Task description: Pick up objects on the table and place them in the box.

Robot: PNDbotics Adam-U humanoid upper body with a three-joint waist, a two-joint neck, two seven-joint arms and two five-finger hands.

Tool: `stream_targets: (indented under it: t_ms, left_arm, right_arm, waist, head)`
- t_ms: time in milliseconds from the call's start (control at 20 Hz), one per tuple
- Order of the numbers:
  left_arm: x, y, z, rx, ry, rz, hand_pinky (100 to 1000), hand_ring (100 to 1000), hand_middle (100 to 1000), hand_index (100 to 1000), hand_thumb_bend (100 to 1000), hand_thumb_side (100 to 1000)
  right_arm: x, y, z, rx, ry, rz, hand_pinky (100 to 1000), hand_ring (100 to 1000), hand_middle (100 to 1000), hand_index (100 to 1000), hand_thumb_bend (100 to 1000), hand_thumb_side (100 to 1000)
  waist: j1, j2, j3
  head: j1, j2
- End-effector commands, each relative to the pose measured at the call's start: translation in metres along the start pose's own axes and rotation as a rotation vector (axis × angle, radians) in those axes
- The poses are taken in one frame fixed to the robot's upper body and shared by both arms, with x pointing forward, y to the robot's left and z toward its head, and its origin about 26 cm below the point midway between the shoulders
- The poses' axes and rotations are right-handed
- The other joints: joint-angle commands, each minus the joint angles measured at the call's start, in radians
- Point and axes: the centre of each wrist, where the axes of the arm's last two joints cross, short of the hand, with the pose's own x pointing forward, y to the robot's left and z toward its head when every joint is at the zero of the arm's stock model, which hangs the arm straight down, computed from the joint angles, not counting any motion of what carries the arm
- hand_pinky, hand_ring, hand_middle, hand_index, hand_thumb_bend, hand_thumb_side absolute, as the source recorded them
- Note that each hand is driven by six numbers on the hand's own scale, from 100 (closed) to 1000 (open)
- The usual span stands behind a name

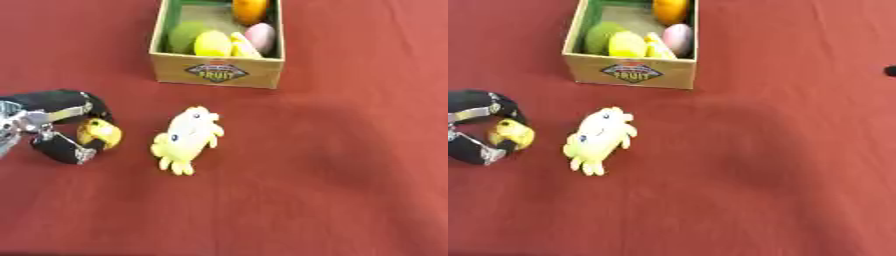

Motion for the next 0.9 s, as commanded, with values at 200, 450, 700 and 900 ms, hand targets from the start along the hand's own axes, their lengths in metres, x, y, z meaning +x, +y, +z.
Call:
stream_targets:
  t_ms: [200, 450, 700, 900]
  left_arm:
    - [0.015, 0.037, 0.039, 0.152, -0.02, -0.111, 825, 765, 692, 720, 100, 100]
    - [0.036, 0.062, 0.059, 0.249, -0.082, -0.152, 824, 764, 692, 721, 100, 100]
    - [0.051, 0.09, 0.062, 0.327, -0.129, -0.145, 824, 751, 681, 721, 100, 100]
    - [0.055, 0.111, 0.048, 0.37, -0.151, -0.077, 833, 745, 670, 720, 100, 100]
  right_arm:
    - [0.004, -0.005, -0.005, 0.005, -0.029, 0.013, 796, 653, 670, 793, 100, 616]
    - [0.004, -0.007, -0.005, 0.008, -0.028, 0.016, 796, 654, 670, 794, 100, 615]
    - [0.004, -0.009, -0.007, 0.017, -0.031, 0.017, 797, 654, 670, 793, 100, 614]
    - [0.005, -0.009, -0.01, 0.027, -0.034, 0.007, 797, 654, 670, 793, 100, 614]
  waist:
    - [0.007, -0.032, -0.001]
    - [0.017, -0.045, -0.005]
    - [0.028, -0.054, -0.012]
    - [0.034, -0.056, -0.031]
  head:
    - [-0.006, -0.007]
    - [-0.012, -0.007]
    - [-0.011, -0.009]
    - [0.003, -0.01]
